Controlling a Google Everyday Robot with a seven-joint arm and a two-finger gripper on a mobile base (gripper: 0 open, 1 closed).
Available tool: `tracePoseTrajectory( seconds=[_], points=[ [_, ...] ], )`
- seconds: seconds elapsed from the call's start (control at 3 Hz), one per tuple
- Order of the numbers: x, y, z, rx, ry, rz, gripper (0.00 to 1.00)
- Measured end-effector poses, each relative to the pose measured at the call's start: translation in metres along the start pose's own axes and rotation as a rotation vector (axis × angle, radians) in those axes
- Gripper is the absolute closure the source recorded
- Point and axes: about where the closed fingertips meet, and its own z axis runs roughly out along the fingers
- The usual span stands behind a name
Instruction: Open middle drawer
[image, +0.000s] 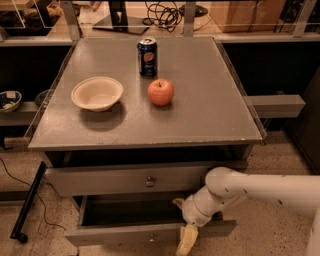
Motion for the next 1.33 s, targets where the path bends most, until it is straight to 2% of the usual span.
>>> tracePoseTrajectory(
  seconds=[0.33,0.67,1.0,1.33],
  points=[
    [0.026,0.033,-0.008,-0.028,0.001,0.095,0.00],
    [0.038,0.054,-0.009,-0.044,-0.002,0.145,0.00],
    [0.044,0.068,-0.009,-0.058,-0.013,0.172,0.00],
    [0.043,0.070,-0.010,-0.067,-0.026,0.173,0.00]
  ],
)
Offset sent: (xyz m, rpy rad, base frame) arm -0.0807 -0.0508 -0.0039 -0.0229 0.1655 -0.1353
